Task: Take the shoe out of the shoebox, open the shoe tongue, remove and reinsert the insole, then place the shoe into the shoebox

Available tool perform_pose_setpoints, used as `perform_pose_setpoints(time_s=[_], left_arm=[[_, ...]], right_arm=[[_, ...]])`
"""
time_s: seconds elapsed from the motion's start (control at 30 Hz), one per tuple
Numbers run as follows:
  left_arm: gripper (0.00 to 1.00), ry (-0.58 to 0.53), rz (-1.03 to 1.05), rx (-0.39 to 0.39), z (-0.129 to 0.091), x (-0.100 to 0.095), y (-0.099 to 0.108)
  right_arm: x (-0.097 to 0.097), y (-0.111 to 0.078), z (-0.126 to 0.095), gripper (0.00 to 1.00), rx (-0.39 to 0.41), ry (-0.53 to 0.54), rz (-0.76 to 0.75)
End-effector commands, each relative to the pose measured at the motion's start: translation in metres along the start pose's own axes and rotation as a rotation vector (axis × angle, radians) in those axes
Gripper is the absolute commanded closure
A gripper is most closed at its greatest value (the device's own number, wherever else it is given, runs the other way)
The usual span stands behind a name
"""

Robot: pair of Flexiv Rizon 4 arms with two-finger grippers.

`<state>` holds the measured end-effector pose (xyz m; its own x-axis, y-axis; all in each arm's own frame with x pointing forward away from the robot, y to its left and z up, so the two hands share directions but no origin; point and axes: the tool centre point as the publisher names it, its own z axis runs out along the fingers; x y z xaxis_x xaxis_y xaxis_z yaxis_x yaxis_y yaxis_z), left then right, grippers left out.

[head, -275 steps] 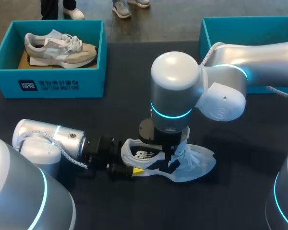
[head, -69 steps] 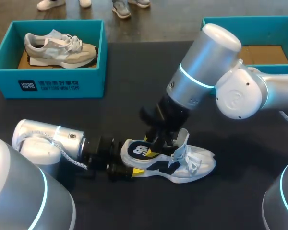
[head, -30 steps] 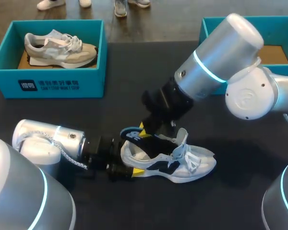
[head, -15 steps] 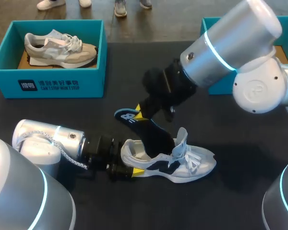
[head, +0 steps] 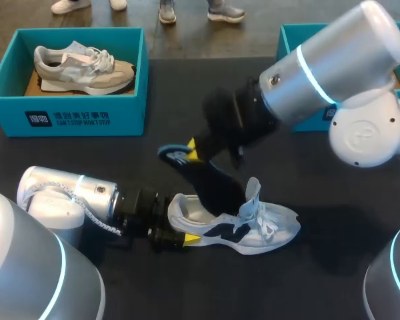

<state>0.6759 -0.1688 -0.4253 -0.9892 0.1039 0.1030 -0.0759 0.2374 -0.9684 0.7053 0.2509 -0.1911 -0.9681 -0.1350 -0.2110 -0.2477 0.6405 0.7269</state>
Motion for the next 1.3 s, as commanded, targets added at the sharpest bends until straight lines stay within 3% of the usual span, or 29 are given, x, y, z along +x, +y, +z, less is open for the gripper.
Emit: perform_pose_setpoints(time_s=[0.03,0.23,0.5,0.73,1.03,1.07,1.3], left_arm=[[1.0,-0.002,0.0,-0.002,0.002,0.0,0.003],[1.0,-0.002,0.0,-0.002,0.002,0.0,0.003],[1.0,-0.002,0.0,-0.002,0.002,0.0,0.003],[1.0,-0.002,0.0,-0.002,0.002,0.0,0.003],[1.0,-0.002,0.0,-0.002,0.002,0.0,0.003],[1.0,-0.002,0.0,-0.002,0.002,0.0,0.003],[1.0,-0.002,0.0,-0.002,0.002,0.0,0.003]], right_arm=[[-0.008,0.015,-0.011,1.0,-0.036,-0.011,-0.024],[-0.022,0.036,-0.032,1.0,-0.127,-0.019,0.006],[-0.023,0.061,-0.06,1.0,-0.283,-0.046,0.076],[-0.013,0.071,-0.086,1.0,-0.404,-0.072,0.16],[0.0,0.075,-0.134,1.0,-0.538,-0.003,0.266],[-0.001,0.073,-0.143,1.0,-0.513,-0.008,0.277],[-0.001,0.073,-0.143,1.0,-0.513,-0.008,0.277]])
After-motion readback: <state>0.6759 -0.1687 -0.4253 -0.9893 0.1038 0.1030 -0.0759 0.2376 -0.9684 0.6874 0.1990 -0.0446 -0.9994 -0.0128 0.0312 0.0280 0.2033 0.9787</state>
